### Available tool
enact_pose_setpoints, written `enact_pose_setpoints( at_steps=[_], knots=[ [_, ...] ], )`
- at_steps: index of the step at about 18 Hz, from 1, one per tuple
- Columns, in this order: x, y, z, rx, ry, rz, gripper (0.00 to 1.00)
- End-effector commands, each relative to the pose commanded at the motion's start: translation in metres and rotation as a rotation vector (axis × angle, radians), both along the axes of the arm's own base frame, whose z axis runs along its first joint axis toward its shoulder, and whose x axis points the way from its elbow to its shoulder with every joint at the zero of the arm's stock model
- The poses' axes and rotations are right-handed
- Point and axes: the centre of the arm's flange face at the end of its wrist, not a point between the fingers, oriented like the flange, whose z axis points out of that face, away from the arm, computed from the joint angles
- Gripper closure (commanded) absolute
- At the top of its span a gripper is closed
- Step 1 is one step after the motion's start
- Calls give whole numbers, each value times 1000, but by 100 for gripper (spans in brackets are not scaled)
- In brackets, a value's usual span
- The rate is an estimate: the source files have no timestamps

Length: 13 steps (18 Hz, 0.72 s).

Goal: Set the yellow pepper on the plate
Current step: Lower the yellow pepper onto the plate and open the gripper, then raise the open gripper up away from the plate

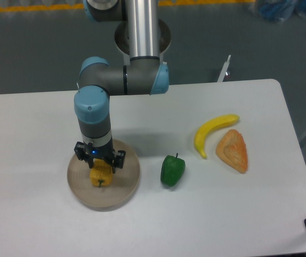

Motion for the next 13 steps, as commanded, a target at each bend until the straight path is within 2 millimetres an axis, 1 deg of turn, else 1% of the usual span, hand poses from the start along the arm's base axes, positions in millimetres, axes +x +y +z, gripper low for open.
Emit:
enact_pose_setpoints(
  at_steps=[2, 4, 5, 6, 7, 8, 9, 10, 11, 13],
  knots=[
    [0, 1, 3, 6, 3, 0, 0],
    [-8, 9, 23, 38, 21, -9, 0],
    [-11, 9, 36, 50, 59, -24, 0],
    [-24, 5, 42, 43, 107, -35, 0],
    [-48, 0, 50, 40, 138, -44, 0],
    [-68, -10, 68, 55, 159, -60, 0],
    [-81, -17, 76, 61, 173, -64, 0],
    [-114, -29, 90, 72, 195, -71, 0],
    [-136, -37, 97, 68, 217, -112, 0],
    [-168, -48, 100, 45, 238, -147, 0]
  ],
)
